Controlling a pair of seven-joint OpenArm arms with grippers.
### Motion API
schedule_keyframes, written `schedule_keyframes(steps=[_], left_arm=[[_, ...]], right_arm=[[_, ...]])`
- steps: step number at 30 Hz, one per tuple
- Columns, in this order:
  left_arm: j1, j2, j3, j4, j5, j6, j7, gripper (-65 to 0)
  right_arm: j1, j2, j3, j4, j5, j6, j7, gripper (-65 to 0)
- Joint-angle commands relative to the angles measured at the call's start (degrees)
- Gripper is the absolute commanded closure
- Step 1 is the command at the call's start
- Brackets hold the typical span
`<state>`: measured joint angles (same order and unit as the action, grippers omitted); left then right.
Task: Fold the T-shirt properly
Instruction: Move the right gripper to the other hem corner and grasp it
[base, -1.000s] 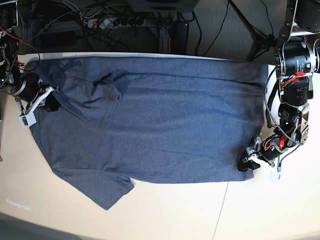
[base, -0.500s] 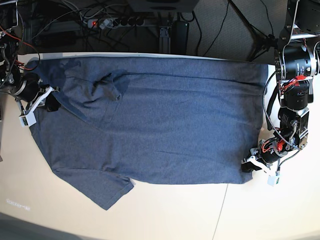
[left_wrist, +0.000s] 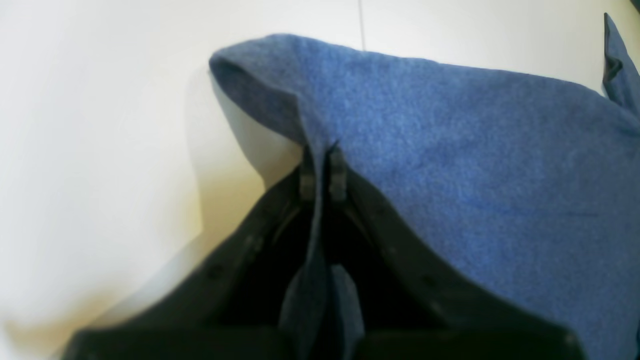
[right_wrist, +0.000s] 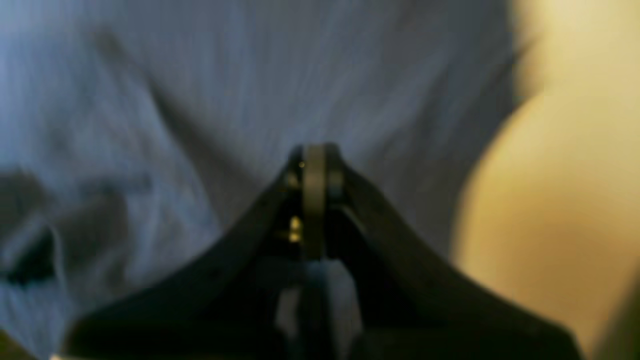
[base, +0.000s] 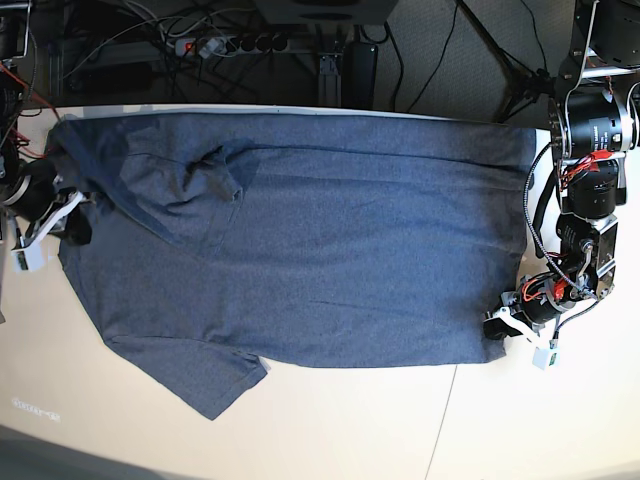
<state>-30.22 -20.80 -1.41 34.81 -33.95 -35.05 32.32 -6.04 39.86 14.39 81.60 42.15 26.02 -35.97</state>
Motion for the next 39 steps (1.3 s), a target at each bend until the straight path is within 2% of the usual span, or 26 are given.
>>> schedule_keyframes(steps=[1,5,9,18,22,25,26,32,39], left_arm=[[-1.8,-0.7,-0.1,0.7,-0.7,-0.4,-0.8,0.0],[-1.8,-0.7,-0.1,0.7,-0.7,-0.4,0.7,0.0],[-1.8,-0.6,-0.1,0.7,-0.7,-0.4,1.2,0.0],[-1.8,-0.7,-0.1,0.7,-0.7,-0.4,4.0,0.0],[-1.8,-0.6,-0.1,0.7,-0.9,-0.4,4.2,0.0],[-1.8,-0.7,-0.1,0.7,-0.9,-0.3,4.4,0.0],[-1.8,-0.7,-0.1,0.7,-0.9,-0.4,4.7,0.0],[-1.8,-0.7,-0.1,0.7,-1.0,-0.3,5.6,0.0],[-1.8,-1.0,-0.1,0.7,-2.3,-0.3,6.9,0.0]], right_arm=[[1.7,1.5,2.1,1.0,0.5,4.2,1.2,0.0],[7.1,3.2,4.4,-0.5,0.3,4.2,1.7,0.0],[16.2,4.0,4.3,-7.8,0.0,4.2,2.8,0.0],[39.2,3.1,4.2,-42.7,-0.6,4.2,5.0,0.0],[46.0,1.1,3.9,-56.8,-3.0,4.3,5.8,-0.7],[48.2,-1.1,3.2,-62.9,-4.7,4.4,7.1,-31.8],[48.3,-1.9,2.6,-63.9,-5.6,4.4,7.9,-37.6],[48.4,-7.4,-3.2,-64.6,-10.1,4.4,10.5,-38.8],[48.4,-10.1,-6.6,-64.6,-11.8,4.4,10.4,-38.8]])
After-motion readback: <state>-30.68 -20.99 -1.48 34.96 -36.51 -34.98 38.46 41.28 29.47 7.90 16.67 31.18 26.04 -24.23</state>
